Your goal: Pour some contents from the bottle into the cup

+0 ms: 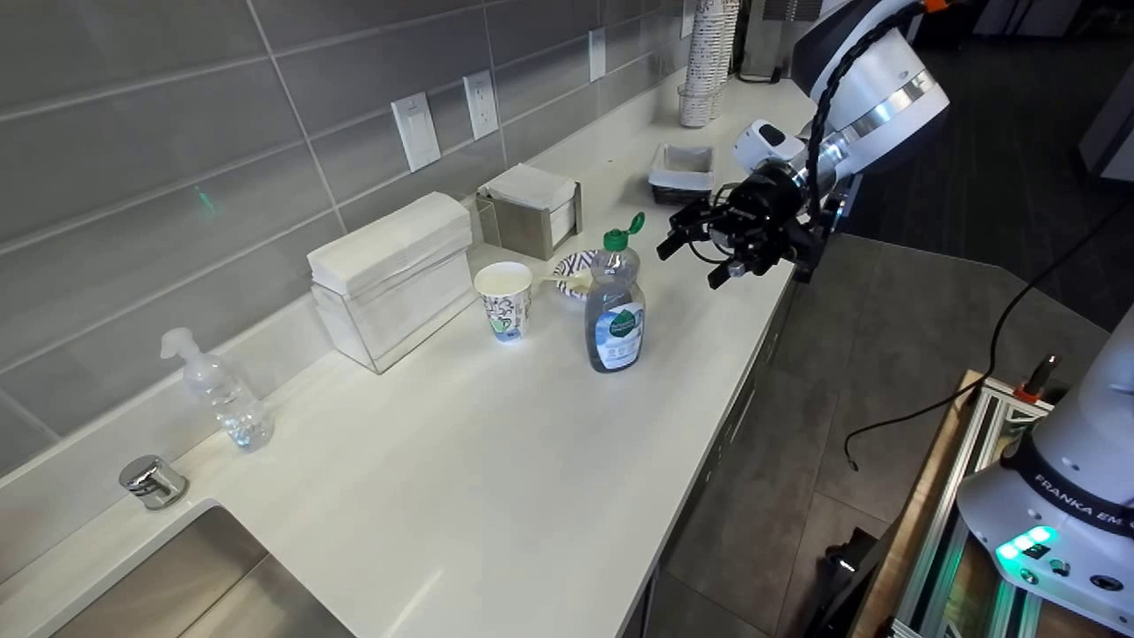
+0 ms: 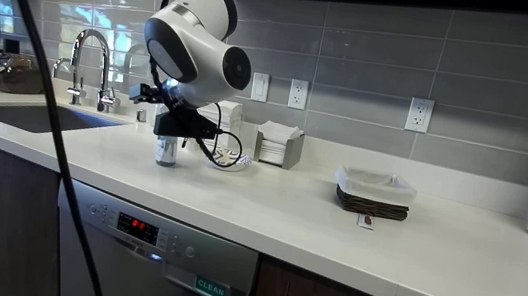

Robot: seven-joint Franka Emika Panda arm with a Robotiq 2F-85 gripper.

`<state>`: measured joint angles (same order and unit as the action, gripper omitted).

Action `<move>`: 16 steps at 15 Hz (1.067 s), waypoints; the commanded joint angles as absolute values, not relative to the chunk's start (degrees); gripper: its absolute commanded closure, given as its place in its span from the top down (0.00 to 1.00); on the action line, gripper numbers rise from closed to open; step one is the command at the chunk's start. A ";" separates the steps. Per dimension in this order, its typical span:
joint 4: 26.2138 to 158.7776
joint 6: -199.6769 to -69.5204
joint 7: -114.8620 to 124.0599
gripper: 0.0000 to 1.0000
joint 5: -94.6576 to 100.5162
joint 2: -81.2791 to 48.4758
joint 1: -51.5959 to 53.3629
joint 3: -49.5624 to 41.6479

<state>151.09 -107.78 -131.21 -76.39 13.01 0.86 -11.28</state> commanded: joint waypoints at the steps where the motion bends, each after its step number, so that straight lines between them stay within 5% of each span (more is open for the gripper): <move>1: 150.01 -106.84 -137.04 1.00 -80.79 9.24 -2.03 -9.15; 16: 145.64 -105.93 -144.85 1.00 -92.54 0.66 -2.50 -4.62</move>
